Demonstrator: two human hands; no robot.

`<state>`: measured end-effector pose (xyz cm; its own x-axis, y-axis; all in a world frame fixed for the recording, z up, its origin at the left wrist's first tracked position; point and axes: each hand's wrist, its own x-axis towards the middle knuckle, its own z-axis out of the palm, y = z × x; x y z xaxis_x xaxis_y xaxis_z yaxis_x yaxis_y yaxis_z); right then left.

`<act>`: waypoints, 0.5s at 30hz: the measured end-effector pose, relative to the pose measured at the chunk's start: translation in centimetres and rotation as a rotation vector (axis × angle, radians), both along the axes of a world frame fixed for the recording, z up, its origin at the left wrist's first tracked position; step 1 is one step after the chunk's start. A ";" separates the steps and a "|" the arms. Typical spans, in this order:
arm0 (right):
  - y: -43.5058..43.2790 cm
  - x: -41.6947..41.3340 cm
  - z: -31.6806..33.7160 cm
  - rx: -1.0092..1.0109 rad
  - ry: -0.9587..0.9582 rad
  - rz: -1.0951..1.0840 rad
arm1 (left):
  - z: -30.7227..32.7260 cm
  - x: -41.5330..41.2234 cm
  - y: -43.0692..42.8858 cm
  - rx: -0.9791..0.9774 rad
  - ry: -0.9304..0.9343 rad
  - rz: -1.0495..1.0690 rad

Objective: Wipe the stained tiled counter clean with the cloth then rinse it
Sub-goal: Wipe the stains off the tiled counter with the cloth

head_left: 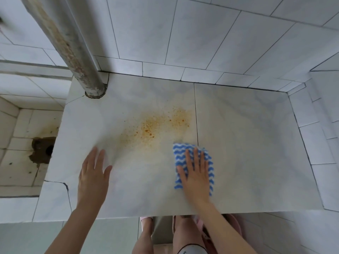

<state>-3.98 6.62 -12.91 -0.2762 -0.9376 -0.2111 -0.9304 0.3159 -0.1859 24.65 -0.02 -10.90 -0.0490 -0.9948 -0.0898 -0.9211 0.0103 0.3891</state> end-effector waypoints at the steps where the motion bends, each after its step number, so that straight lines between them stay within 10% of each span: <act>1: -0.7 -1.3 0.1 0.001 -0.002 -0.053 | 0.0 -0.1 0.0 -0.005 -0.002 0.005; 9: -11.0 -5.6 0.3 0.086 0.023 -0.281 | 0.1 0.2 -0.1 -0.044 -0.015 -0.005; 15: -13.0 2.7 0.0 0.049 -0.005 0.047 | 0.3 0.0 -0.2 -0.021 -0.023 0.007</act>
<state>-1.28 -6.39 -12.87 -0.2313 -0.9379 -0.2586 -0.9435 0.2811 -0.1755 24.65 -0.22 -10.62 -0.0406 -0.9967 -0.0699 -0.9301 0.0121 0.3672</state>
